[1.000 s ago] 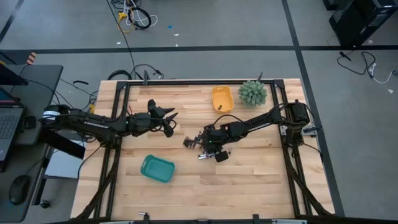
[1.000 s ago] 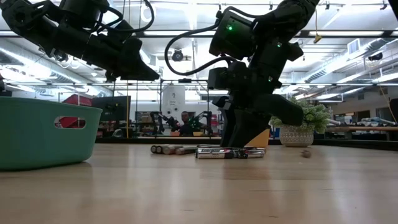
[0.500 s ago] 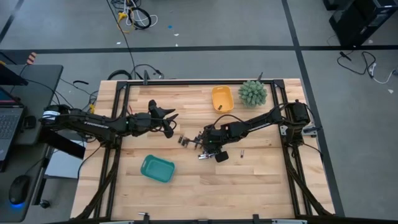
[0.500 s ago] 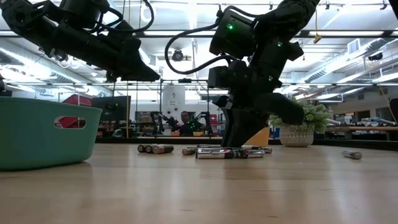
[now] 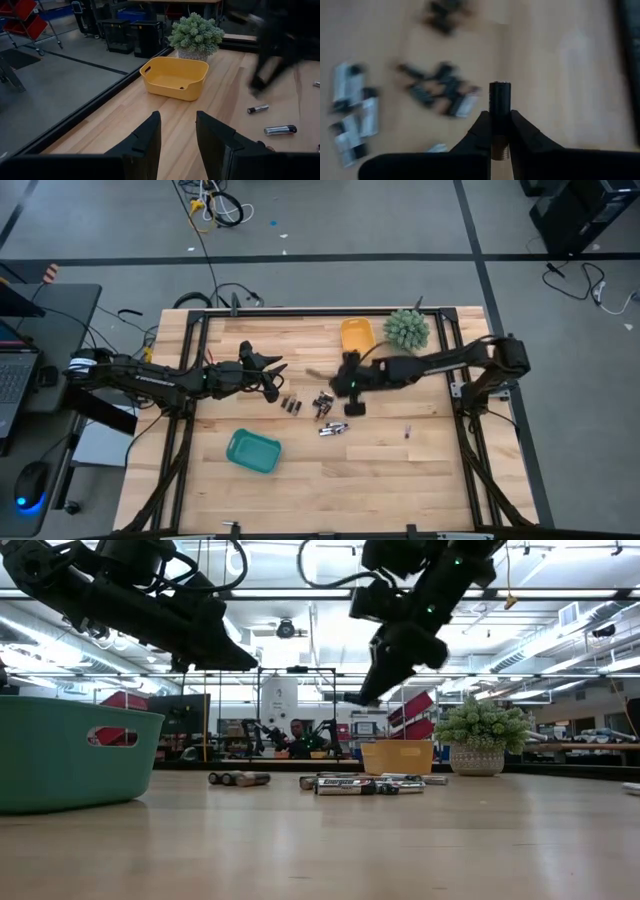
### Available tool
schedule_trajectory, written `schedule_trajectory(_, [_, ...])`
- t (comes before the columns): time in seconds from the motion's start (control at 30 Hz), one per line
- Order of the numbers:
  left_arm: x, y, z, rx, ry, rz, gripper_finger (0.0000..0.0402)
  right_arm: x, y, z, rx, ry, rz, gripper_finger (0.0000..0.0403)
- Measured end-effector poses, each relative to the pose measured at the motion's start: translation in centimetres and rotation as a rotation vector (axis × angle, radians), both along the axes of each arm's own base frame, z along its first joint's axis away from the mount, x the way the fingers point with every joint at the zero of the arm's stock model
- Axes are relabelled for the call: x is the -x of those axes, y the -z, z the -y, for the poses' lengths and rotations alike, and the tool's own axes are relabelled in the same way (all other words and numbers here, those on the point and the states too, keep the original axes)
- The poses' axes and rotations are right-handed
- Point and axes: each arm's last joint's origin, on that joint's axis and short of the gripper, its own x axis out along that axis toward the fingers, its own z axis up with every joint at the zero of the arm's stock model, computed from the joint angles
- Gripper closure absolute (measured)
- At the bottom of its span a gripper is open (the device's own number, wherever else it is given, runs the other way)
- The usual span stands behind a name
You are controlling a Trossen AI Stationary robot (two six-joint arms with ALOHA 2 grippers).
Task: Sort batteries
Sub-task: Put the black battery into the yellow bin
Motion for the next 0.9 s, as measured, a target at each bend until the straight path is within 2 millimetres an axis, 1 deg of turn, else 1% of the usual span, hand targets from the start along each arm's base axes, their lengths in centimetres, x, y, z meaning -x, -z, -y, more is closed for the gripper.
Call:
schedule_trajectory(0.1, [0.0,0.0,0.0,0.0,0.0,0.0,0.0282,0.9,-1.1,3.0,-0.012,0.138,0.04,0.0376])
schedule_trajectory(0.2, [0.0,0.0,0.0,0.004,-0.001,0.002,0.0282,2.1,-1.9,6.6,-0.068,0.298,0.086,0.0375])
schedule_trajectory(0.33, [0.0,0.0,0.0,0.019,0.003,0.007,0.0282,3.7,-1.5,10.9,-0.165,0.528,0.121,0.0367])
schedule_trajectory(0.47, [0.0,0.1,0.0,0.02,0.003,0.004,0.0282,4.9,-0.7,13.7,-0.222,0.641,0.118,0.0357])
schedule_trajectory(0.53, [0.0,0.1,0.0,0.02,0.003,0.003,0.0282,5.2,-0.7,14.5,-0.245,0.669,0.132,0.0348])
schedule_trajectory(0.6, [0.0,0.1,0.0,0.02,0.003,0.002,0.0282,5.3,-0.7,14.7,-0.263,0.67,0.14,0.0336])
schedule_trajectory(0.77, [0.0,0.2,0.0,0.021,0.003,-0.003,0.0282,5.0,-0.8,14.3,-0.266,0.652,0.144,0.0305])
schedule_trajectory(0.9, [0.0,0.1,0.0,0.022,0.002,-0.002,0.0282,4.7,-0.8,13.9,-0.265,0.637,0.146,0.0293])
